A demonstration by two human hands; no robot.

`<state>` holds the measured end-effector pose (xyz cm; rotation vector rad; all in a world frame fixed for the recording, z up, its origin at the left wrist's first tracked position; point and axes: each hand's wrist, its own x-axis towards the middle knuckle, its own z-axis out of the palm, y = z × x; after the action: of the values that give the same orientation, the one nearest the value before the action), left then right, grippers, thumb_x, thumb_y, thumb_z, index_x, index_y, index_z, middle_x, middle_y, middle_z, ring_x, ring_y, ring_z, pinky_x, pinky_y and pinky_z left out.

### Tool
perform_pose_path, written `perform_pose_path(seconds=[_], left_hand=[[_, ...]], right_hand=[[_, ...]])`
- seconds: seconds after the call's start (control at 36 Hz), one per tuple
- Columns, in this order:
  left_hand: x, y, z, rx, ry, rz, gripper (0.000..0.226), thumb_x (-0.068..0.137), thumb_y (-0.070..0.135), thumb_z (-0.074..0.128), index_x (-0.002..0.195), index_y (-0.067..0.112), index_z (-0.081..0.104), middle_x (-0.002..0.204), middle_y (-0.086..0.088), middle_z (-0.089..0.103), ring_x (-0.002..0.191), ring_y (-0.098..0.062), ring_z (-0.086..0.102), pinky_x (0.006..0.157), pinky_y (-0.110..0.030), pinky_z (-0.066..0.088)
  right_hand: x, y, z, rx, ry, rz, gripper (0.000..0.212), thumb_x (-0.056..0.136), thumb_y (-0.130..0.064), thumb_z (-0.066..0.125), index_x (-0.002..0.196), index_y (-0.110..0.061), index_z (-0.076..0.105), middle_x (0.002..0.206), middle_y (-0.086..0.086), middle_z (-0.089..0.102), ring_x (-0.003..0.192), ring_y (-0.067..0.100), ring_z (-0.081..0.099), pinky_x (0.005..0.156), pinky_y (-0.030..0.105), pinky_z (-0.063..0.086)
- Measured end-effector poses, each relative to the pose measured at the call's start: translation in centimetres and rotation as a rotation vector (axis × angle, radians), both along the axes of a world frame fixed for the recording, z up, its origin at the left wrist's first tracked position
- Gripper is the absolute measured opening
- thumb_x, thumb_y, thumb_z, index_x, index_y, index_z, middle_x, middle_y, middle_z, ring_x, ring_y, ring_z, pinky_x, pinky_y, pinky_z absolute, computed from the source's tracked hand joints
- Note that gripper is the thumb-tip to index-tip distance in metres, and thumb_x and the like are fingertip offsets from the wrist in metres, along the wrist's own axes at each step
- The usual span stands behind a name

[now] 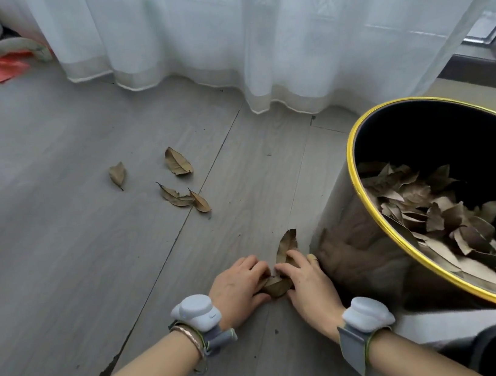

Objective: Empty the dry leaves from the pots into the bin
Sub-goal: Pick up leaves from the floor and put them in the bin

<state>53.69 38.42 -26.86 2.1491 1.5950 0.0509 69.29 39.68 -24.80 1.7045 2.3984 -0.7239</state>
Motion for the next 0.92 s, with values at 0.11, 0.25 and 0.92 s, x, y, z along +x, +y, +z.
perform_pose_path(seconds=[0.11, 0.25, 0.92], left_hand=[[-0.4, -0.8, 0.2, -0.012, -0.022, 0.024, 0.030, 0.092, 0.036, 0.052, 0.118, 0.022, 0.049, 0.121, 0.003, 0.049, 0.116, -0.015, 0.046, 0.086, -0.029, 0.041], [-1.7, -2.0, 0.2, 0.010, 0.012, -0.011, 0.028, 0.097, 0.033, 0.043, 0.122, 0.022, 0.049, 0.123, 0.003, 0.050, 0.117, -0.015, 0.047, 0.085, -0.027, 0.039], [-3.4, -5.8, 16.3, -0.049, -0.942, 0.710, 0.009, 0.089, 0.016, 0.061, 0.098, 0.017, 0.061, 0.091, -0.007, 0.067, 0.060, -0.017, 0.067, 0.052, -0.029, 0.055]], right_hand=[[0.4, 0.0, -0.2, 0.017, 0.113, 0.002, 0.040, 0.093, -0.006, 0.048, 0.128, -0.022, 0.057, 0.143, -0.003, 0.035, 0.130, 0.017, 0.036, 0.105, 0.020, 0.032], [0.7, 0.0, -1.0, 0.055, 0.189, 0.069, 0.033, 0.093, -0.002, 0.047, 0.116, -0.015, 0.068, 0.129, 0.002, 0.047, 0.118, 0.017, 0.048, 0.097, 0.019, 0.041], [-2.8, -3.5, 12.1, 0.581, 0.826, -0.104, 0.016, 0.080, -0.009, 0.062, 0.092, -0.012, 0.073, 0.090, -0.010, 0.063, 0.080, 0.009, 0.061, 0.067, 0.012, 0.048]])
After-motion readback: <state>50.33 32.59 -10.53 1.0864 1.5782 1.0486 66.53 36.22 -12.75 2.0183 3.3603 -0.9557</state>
